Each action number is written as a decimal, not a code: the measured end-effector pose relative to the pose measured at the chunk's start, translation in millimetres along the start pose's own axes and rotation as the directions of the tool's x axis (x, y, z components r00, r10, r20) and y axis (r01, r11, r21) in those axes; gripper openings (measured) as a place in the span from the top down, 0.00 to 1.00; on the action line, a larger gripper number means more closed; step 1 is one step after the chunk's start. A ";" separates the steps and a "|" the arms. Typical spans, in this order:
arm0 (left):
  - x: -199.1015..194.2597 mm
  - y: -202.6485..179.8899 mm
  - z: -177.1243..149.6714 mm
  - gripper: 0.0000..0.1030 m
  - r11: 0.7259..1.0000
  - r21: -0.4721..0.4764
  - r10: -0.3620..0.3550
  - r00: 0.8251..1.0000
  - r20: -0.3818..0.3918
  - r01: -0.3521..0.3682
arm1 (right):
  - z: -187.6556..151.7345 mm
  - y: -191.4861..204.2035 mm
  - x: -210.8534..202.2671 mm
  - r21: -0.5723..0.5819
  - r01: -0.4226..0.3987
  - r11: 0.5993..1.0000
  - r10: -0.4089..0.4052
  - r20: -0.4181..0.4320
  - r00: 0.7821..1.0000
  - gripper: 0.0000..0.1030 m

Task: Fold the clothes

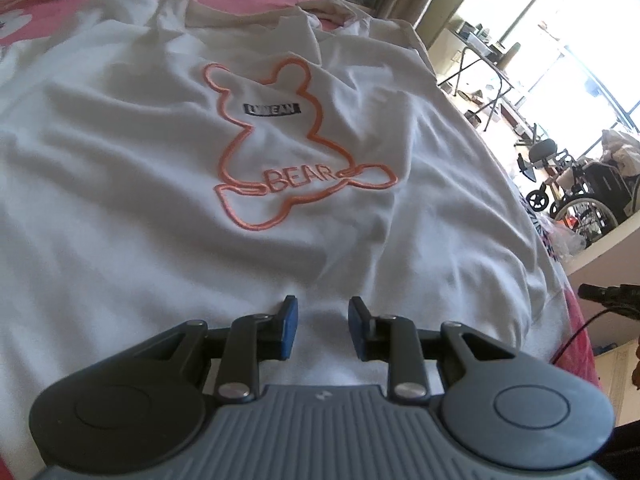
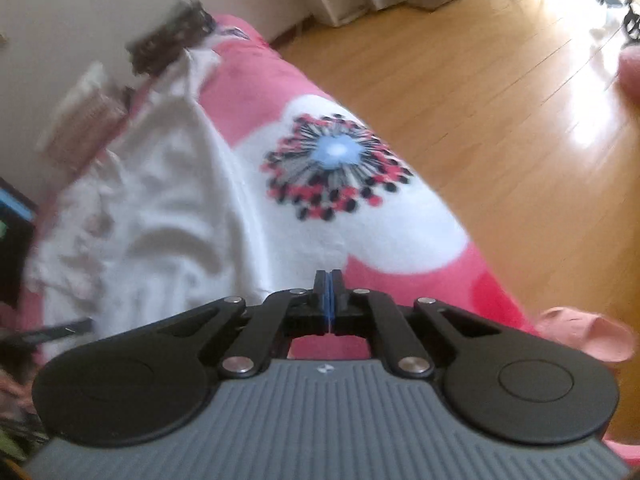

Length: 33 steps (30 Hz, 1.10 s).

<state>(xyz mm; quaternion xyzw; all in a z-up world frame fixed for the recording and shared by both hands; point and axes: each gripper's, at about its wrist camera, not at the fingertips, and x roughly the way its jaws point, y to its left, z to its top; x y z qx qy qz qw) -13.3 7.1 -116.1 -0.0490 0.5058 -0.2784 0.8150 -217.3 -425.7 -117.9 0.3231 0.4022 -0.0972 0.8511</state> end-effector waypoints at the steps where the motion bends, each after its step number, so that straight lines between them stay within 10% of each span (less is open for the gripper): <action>1: -5.8 2.0 -1.0 0.72 1.000 -0.007 0.007 1.000 0.009 -0.007 | 1.8 -0.9 1.5 0.016 -0.021 1.000 0.021 -0.013 1.000 0.98; 8: -69.5 27.9 -10.2 0.70 0.984 -0.106 0.154 0.985 0.072 -0.146 | 19.8 23.6 22.6 -0.058 -0.129 0.990 0.125 -0.069 0.990 0.73; 16: -156.9 64.1 -66.4 0.59 0.902 -0.293 0.355 0.932 0.078 -0.319 | 28.5 21.0 56.2 0.040 -0.175 0.984 0.179 -0.122 0.976 0.70; 23: -154.8 96.5 -121.8 0.56 0.850 -0.504 0.173 0.985 -0.007 -0.153 | 30.4 7.7 75.3 0.214 -0.213 0.953 0.242 -0.119 0.963 0.65; 33: -107.8 64.9 -145.7 0.68 0.913 -0.373 0.139 0.985 -0.098 -0.166 | -25.2 10.1 52.5 0.254 -0.229 0.940 0.289 -0.234 0.928 0.68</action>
